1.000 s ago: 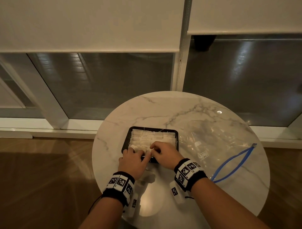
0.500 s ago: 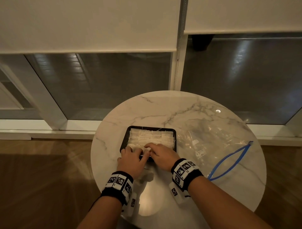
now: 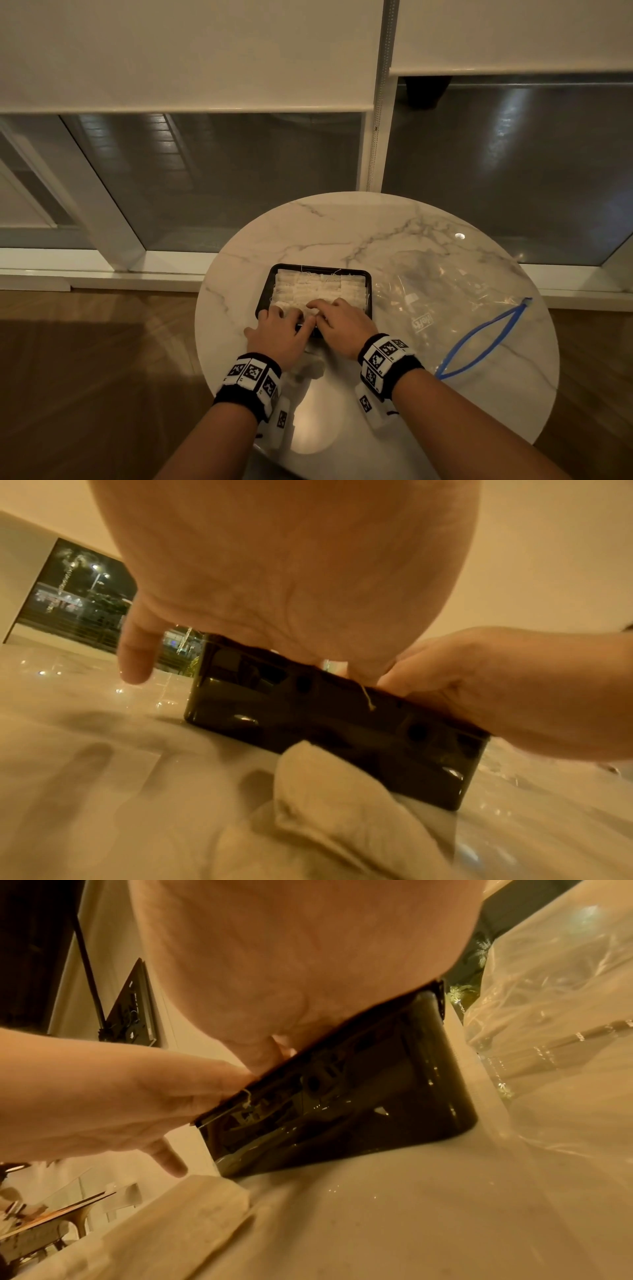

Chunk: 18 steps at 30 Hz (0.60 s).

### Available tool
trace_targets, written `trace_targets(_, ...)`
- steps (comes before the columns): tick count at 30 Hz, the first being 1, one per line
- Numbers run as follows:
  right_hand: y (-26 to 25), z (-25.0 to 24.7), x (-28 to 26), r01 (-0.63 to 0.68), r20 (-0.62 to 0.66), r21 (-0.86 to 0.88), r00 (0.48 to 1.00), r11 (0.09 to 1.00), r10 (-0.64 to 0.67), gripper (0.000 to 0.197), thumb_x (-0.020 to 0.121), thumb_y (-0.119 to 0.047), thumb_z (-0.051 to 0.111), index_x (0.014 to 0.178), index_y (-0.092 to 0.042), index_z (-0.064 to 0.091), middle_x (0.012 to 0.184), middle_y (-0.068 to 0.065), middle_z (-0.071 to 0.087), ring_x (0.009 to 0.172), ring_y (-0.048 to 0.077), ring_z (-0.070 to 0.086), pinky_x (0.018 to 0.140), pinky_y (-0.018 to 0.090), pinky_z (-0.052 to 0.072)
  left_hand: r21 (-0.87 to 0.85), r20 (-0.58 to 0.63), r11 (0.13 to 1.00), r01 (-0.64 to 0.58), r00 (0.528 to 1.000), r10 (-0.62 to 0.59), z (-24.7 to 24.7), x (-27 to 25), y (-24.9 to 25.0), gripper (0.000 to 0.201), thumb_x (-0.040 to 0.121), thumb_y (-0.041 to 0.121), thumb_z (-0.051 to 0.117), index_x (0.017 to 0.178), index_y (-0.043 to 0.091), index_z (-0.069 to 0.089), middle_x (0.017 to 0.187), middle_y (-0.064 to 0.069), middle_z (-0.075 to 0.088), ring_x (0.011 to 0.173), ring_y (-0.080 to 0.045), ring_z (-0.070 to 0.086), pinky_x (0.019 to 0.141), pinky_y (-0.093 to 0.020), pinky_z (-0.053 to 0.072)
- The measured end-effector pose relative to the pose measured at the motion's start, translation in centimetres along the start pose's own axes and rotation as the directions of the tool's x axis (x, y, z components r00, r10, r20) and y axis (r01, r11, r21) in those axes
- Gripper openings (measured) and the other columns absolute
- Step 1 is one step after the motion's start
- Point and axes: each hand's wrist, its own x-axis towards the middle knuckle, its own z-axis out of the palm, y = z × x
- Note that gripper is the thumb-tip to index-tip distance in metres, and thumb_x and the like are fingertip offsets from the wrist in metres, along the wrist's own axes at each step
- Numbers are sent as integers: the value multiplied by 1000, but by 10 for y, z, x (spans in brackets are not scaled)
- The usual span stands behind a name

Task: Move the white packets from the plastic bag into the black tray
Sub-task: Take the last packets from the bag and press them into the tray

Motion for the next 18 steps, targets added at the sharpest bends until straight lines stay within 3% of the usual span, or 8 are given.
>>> trace_targets(3,-2,-5,-4,54,-117,128,992,990,-39,36,98,-34,47,134,-36,50,116,-5,61,112,13,51,98,38,48,-11,-51,1000,0,999,0,-14,-2,-2,44,98,61,34,130,36,51,141,2,47,129,-21,41,99,-54,36)
trace_targets(5,-5,-7,-6,106,-237,188,970,976,-60,33,96,-28,51,128,-33,56,108,-12,62,110,6,44,96,32,45,14,-146,1000,0,989,2,-27,-6,-3,42,96,59,40,129,36,53,138,6,50,126,-19,44,97,-52,36)
trace_targets(8,-14,-8,-18,164,-369,284,928,945,-50,26,96,-25,55,120,-32,60,98,-17,59,98,1,46,85,19,41,-23,-298,1000,-3,954,-4,-41,-15,-6,34,95,54,44,119,36,59,124,10,57,117,-16,50,96,-49,36)
trace_targets(11,-26,-5,-36,162,-360,397,933,903,-9,15,96,-30,56,109,-34,63,84,-14,61,74,1,57,69,20,51,-184,-366,982,-45,930,-26,-43,-24,-14,19,94,46,51,100,32,64,100,12,62,95,-14,59,91,-44,47)
trace_targets(14,-29,11,-49,65,-201,380,980,923,13,9,94,-33,58,96,-31,66,79,-10,65,71,3,61,73,28,58,-296,-218,955,-34,975,-33,-30,-33,-21,11,93,41,60,89,31,64,83,11,64,77,-8,62,79,-39,57)
trace_targets(18,-18,37,-54,-148,17,365,988,919,152,10,86,-37,71,89,-32,62,87,-11,65,80,5,61,75,26,54,-255,31,964,72,997,-66,-2,-35,-29,14,91,42,64,101,31,64,98,8,67,90,-11,65,88,-36,56)
